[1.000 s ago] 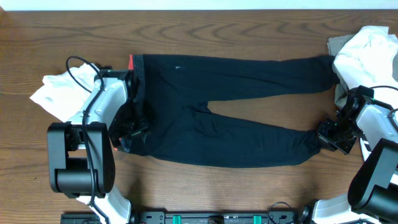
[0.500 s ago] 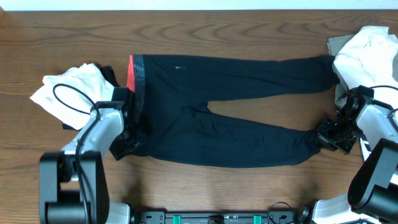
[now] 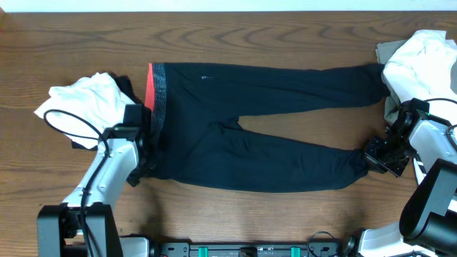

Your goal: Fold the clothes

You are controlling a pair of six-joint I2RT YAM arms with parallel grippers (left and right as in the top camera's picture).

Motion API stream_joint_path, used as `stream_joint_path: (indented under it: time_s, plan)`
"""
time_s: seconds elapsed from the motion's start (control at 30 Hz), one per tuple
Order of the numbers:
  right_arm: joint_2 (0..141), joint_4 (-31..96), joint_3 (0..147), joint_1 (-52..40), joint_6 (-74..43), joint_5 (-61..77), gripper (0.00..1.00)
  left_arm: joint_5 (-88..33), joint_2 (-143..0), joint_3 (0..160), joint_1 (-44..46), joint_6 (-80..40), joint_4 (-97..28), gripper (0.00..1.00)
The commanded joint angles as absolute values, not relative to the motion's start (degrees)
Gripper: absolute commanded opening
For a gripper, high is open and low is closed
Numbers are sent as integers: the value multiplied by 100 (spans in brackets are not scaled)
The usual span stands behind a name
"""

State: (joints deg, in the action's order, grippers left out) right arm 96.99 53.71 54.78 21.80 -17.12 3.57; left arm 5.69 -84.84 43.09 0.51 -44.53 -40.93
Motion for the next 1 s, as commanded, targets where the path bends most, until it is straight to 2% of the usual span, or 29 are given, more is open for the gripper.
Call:
stream_joint_path:
  time_s: [0.0, 0.17, 0.2, 0.23, 0.37, 0.4, 0.6, 0.97]
  plan:
    - [9620, 5369, 5448, 2217, -1619, 281, 2, 714, -8460, 3968, 27, -4882, -3791, 67]
    - [9620, 5380, 5448, 2217, -1619, 281, 1, 711, -8460, 3647, 27, -4746, -2993, 66]
    - [9620, 5380, 5448, 2217, -1621, 281, 1, 709, -8460, 3645, 27, -4617, -2864, 64]
    - [9620, 5378, 5448, 2217, -1621, 281, 1, 703, -8458, 3645, 30, -4517, -2768, 58]
    - [9620, 5378, 5448, 2217, -1623, 283, 1, 687, -8451, 3649, 27, -4156, -2685, 11]
    - [9620, 5378, 5448, 2217, -1621, 281, 1, 683, -8440, 3649, 27, -4060, -2714, 6]
    - [9618, 5387, 5511, 2231, -1623, 329, 1, 670, -7937, 3673, 27, -3610, -3072, 6]
    - [8938, 6016, 6447, 2567, -1621, 493, 1, 670, -5559, 3883, 27, -2930, -3704, 6]
